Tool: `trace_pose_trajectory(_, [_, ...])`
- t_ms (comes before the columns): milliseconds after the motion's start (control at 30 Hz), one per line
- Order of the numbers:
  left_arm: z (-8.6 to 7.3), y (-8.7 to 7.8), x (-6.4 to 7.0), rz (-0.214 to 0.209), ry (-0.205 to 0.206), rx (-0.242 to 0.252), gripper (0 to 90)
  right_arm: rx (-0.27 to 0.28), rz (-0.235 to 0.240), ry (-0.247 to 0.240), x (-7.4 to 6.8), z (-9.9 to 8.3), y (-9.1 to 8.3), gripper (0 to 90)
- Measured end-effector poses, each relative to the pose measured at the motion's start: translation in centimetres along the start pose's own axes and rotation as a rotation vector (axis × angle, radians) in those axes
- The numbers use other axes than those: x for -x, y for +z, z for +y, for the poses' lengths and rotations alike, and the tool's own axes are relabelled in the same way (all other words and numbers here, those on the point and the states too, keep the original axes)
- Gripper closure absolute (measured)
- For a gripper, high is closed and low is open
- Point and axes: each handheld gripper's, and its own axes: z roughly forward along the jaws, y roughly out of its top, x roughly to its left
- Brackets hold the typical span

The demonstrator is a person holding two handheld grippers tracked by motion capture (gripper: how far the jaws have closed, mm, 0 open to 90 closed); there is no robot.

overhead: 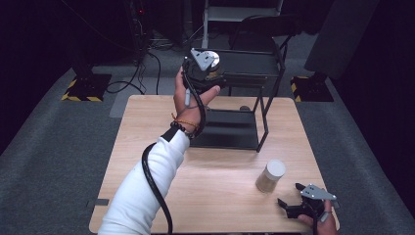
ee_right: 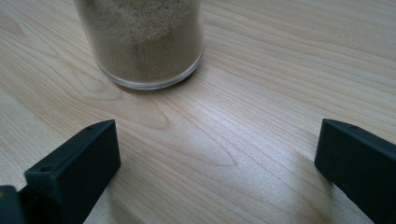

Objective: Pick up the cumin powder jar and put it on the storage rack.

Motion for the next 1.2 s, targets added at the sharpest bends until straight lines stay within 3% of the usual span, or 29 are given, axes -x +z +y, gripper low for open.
trace_pose_trajectory(500, [3.2, 1.6, -0.9, 0.018, -0.009, 0.007, 30.5, 0.000, -0.002, 0.002, 0.0, 0.0, 0.0, 0.0])
trace_pose_trajectory(933, [5.2, 4.6, -0.1, 0.091, -0.019, -0.004, 30.5, -0.001, -0.007, 0.005, -0.1, 0.0, 0.0, 0.0])
trace_pose_trajectory(1200, [5.5, 6.3, 0.2, 0.134, -0.020, -0.019, 30.5, -0.001, -0.007, 0.006, -0.1, 0.0, 0.0, 0.0])
